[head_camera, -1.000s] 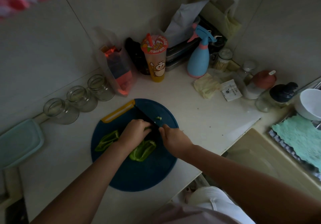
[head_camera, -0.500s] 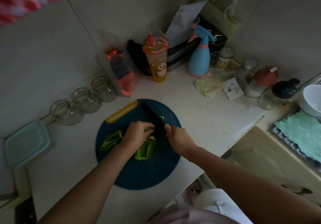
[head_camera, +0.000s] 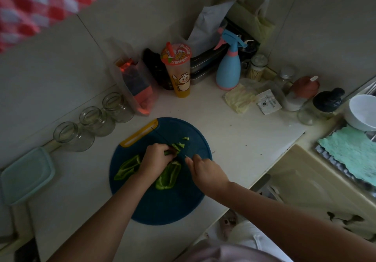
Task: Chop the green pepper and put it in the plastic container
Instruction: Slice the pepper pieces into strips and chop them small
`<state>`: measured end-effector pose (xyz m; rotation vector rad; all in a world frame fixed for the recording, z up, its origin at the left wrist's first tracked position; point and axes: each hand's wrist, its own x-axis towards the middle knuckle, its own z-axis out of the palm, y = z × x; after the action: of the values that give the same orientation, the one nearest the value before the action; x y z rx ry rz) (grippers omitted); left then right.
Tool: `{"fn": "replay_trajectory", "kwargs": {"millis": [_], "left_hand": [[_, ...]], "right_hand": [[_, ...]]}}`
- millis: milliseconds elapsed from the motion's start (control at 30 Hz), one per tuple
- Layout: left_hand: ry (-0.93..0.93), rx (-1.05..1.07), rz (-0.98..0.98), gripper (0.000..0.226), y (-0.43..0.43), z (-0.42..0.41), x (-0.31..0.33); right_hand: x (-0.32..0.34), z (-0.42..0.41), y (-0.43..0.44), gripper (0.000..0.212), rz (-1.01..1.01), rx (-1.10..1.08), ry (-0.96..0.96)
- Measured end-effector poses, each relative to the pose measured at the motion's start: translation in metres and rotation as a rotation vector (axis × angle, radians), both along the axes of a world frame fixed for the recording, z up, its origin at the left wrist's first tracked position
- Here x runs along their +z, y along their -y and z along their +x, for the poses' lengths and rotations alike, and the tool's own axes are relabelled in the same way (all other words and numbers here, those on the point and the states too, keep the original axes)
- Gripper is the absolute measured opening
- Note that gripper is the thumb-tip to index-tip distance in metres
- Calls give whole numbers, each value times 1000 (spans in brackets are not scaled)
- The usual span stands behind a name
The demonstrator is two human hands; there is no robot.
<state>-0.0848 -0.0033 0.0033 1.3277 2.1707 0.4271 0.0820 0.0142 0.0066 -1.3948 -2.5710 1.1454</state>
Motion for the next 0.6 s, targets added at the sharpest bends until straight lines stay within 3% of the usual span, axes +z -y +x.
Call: {"fn": "replay_trajectory", "kwargs": {"millis": [600], "left_hand": [[103,18,-8,8,-2,1,3]], "right_hand": [[-3,-5,-8,39,-49,26,30]]}}
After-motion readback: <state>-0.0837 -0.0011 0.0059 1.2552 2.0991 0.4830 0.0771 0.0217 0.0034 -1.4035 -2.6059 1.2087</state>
